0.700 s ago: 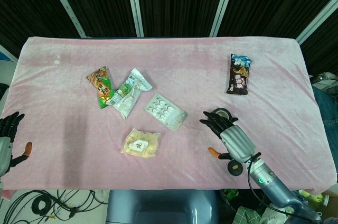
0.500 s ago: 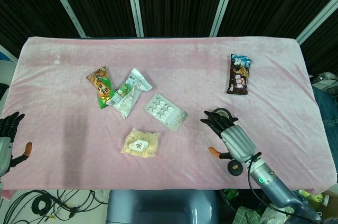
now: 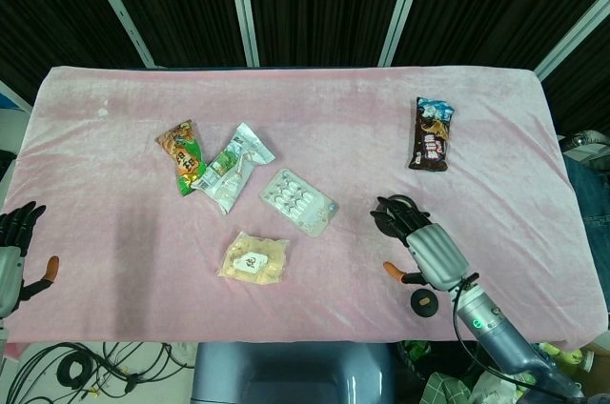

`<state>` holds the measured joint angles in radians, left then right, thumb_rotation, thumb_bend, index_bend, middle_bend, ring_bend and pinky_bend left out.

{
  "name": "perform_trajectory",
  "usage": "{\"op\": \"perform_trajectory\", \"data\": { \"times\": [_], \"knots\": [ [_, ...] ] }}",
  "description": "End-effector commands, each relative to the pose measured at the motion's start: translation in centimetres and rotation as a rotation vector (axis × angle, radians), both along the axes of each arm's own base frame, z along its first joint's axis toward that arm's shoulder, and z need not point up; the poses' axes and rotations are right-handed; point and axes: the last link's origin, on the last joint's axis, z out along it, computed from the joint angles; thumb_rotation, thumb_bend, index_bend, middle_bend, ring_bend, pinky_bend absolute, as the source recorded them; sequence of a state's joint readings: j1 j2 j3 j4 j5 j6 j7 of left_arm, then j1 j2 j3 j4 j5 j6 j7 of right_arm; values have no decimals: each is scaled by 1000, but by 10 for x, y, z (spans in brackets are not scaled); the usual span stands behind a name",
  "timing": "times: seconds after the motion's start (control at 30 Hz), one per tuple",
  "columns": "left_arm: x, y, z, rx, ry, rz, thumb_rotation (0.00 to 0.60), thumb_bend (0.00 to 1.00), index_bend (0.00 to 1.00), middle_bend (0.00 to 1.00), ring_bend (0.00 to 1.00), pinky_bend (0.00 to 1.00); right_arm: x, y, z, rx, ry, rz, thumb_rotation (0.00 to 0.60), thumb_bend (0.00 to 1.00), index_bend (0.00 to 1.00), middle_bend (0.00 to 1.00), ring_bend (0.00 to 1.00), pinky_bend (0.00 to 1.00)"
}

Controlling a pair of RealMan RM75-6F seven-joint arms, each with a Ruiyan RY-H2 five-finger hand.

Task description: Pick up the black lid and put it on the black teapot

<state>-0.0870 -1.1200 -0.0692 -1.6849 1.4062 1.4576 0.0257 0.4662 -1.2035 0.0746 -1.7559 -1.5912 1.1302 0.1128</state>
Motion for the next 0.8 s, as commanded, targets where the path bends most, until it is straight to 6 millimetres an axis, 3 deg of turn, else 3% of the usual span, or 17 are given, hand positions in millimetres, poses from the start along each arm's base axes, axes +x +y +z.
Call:
{"op": "perform_trajectory", "data": {
  "times": [0.03,0.47,0.63,0.8],
  "knots": [
    [0,0,0,1,0,1,600,439,84,22,0,0,-1,0,1,-2,3,-2,600,243,135,0,47,157],
    [0,0,1,4,-3,1,600,439,84,22,0,0,-5,-2,8,-30,40,-6,600,243,135,0,47,157],
    [0,0,0,1,-5,4,600,439,82,22,0,0,-22,3,11,-43,79,-64,600,243,137,0,47,157],
    [0,0,0,0,-4,2,600,440,82,22,0,0,-52,23,9,-32,145,-159,600,242,179,0,47,157]
  ]
}}
